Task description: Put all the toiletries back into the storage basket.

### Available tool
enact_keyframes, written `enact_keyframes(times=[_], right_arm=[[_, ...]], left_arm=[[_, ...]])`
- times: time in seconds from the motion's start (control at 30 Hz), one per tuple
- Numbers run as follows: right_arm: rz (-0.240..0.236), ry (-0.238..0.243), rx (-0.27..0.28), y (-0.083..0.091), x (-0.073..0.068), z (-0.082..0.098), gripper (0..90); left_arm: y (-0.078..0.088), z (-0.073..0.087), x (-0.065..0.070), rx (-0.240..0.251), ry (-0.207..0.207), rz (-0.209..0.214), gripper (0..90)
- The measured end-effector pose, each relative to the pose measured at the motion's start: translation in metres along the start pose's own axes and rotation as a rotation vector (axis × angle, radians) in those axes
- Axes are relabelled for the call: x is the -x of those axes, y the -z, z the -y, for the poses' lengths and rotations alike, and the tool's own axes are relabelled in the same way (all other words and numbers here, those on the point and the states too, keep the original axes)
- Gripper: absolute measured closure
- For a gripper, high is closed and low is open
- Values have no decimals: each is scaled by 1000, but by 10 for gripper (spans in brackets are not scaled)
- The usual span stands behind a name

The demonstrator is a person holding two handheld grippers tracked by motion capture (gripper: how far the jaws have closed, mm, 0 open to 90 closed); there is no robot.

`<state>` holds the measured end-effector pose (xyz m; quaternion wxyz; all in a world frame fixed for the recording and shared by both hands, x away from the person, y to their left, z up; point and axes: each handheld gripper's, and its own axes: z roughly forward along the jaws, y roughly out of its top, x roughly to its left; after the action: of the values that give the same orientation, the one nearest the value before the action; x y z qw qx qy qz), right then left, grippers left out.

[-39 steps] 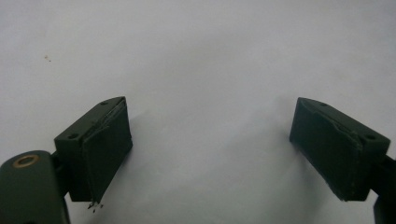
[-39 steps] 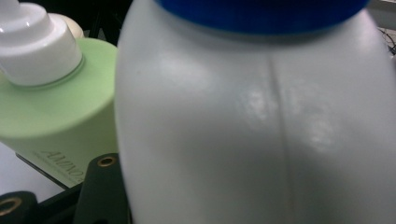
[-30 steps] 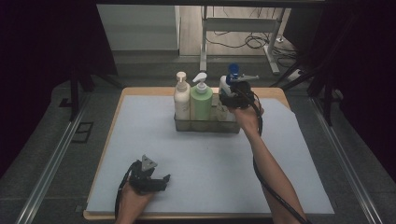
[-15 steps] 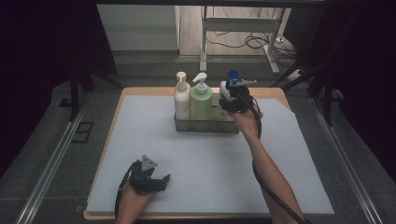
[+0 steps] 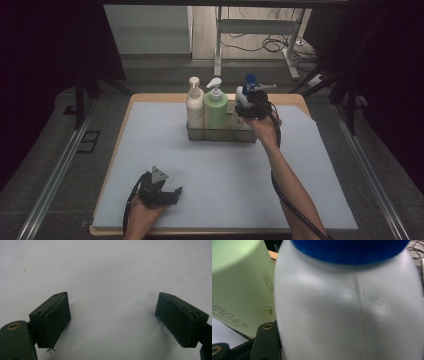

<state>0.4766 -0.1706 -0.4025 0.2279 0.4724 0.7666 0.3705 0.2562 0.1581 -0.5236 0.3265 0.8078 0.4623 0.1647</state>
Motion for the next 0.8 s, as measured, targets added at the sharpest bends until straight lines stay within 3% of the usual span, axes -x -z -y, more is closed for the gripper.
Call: enact_keyframes(times=[0.23,0.47,0.8], right_arm=[[-17,-11,9,1,2,2,337],[-11,22,13,6,-1,5,332],[-28,26,18,16,2,16,340]], left_arm=[[0,0,0,0,0,0,123],[0,0,0,0,0,0,123],[0,0,0,1,1,0,123]])
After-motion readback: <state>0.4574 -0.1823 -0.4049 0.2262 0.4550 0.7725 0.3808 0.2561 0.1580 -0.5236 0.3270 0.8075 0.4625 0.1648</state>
